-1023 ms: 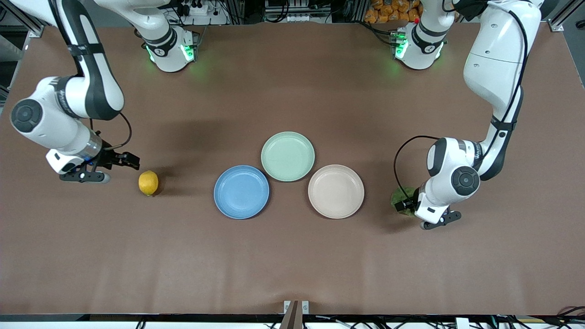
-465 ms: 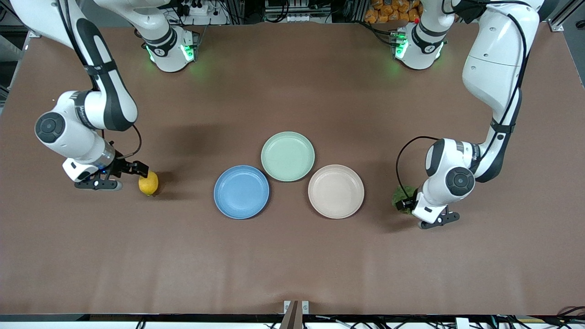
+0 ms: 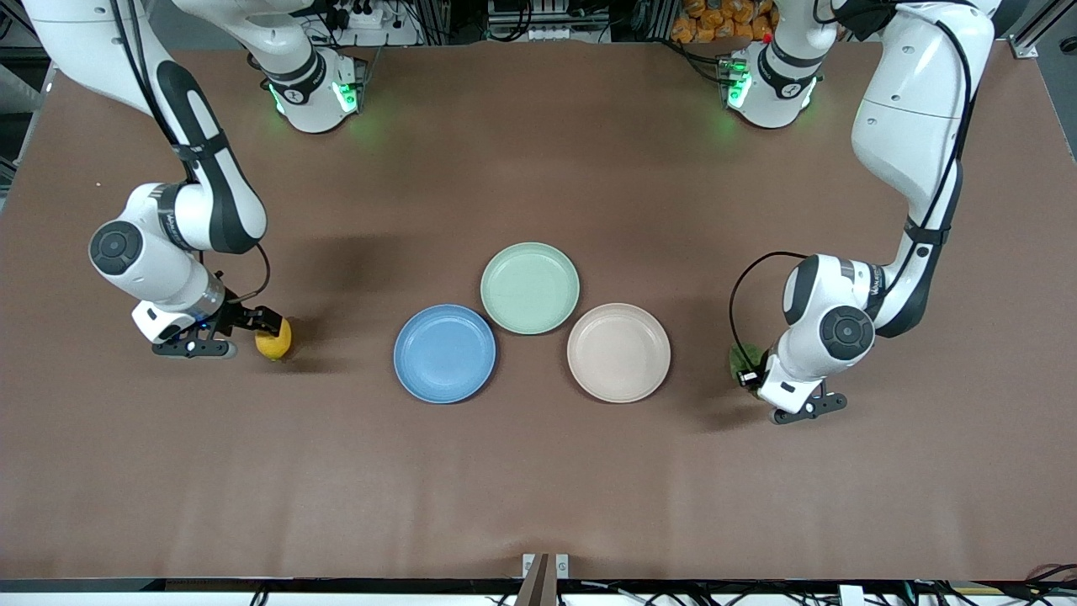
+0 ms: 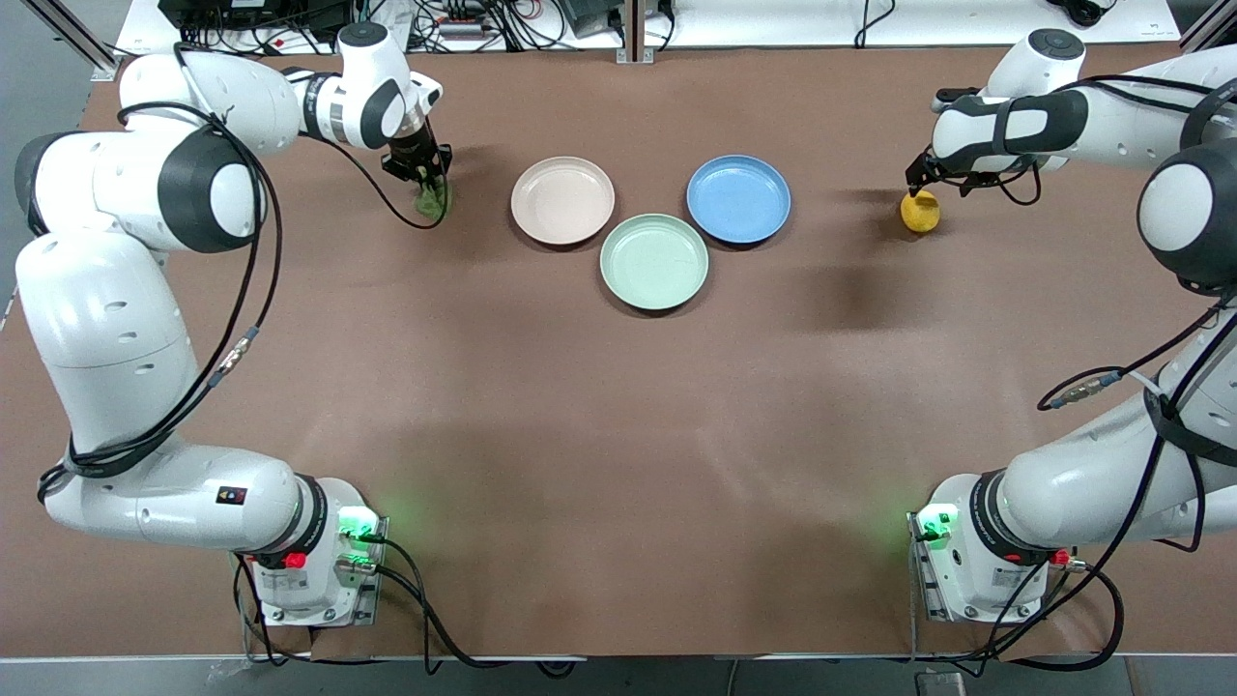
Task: Place lemon and lettuce in plates
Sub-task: 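Grasp the lettuce with the left gripper while the right gripper grasps the lemon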
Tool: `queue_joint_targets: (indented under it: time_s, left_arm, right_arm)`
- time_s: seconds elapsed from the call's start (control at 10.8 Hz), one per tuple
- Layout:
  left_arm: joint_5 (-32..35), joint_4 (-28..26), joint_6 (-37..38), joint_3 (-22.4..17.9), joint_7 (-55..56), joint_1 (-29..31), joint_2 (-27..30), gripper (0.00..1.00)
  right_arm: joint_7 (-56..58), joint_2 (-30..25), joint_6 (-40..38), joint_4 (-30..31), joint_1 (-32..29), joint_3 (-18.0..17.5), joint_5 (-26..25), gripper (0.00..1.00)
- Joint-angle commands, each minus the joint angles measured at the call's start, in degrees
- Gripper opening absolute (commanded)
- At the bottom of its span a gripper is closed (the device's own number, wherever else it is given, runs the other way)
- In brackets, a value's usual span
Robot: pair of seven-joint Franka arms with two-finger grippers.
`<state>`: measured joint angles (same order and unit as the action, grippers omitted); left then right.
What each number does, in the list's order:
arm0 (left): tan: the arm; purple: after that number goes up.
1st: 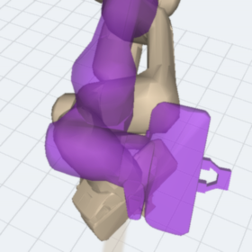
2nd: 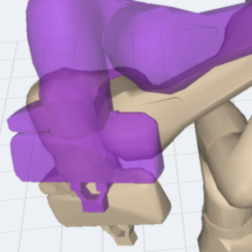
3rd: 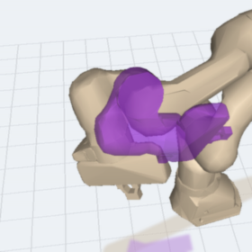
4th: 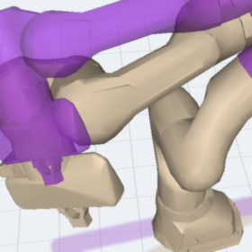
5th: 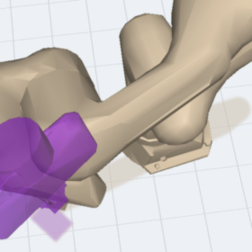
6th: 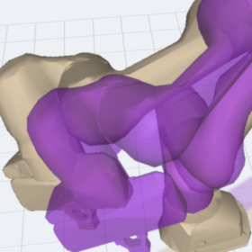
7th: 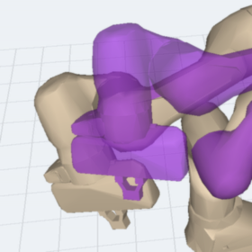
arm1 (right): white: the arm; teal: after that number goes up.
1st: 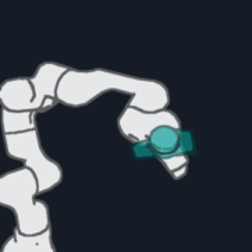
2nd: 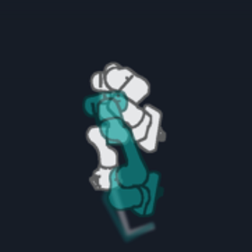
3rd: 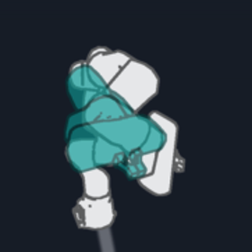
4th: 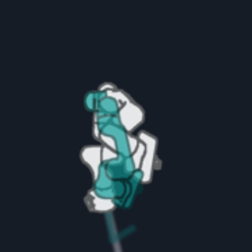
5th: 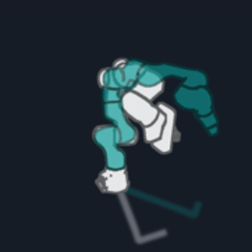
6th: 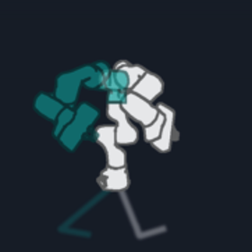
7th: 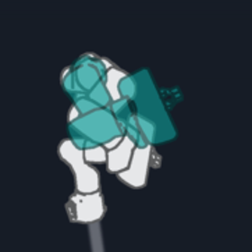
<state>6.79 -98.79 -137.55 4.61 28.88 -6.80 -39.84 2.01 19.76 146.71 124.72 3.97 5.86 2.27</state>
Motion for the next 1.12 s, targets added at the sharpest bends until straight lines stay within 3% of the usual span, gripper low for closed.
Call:
queue_joint_targets:
  time_s: [0.0,0.56,1.02]
  left_arm:
    - [2.1,0.2,-0.4,-0.3,1.4,-0.1,0.2,0.0]
    - [-1.2,2.6,1.5,1.2,2.1,0.2,3.5,0.0]
    - [-2.3,2.6,9.0,4.9,2.2,0.5,9.6,0.0]
  right_arm:
    - [1.1,1.2,1.4,0.0,0.2,0.1,1.2,1.0]
    - [1.1,4.3,3.7,-0.4,0.4,0.0,1.2,1.0]
    - [0.4,5.5,5.5,-0.4,0.9,-0.2,1.3,1.0]
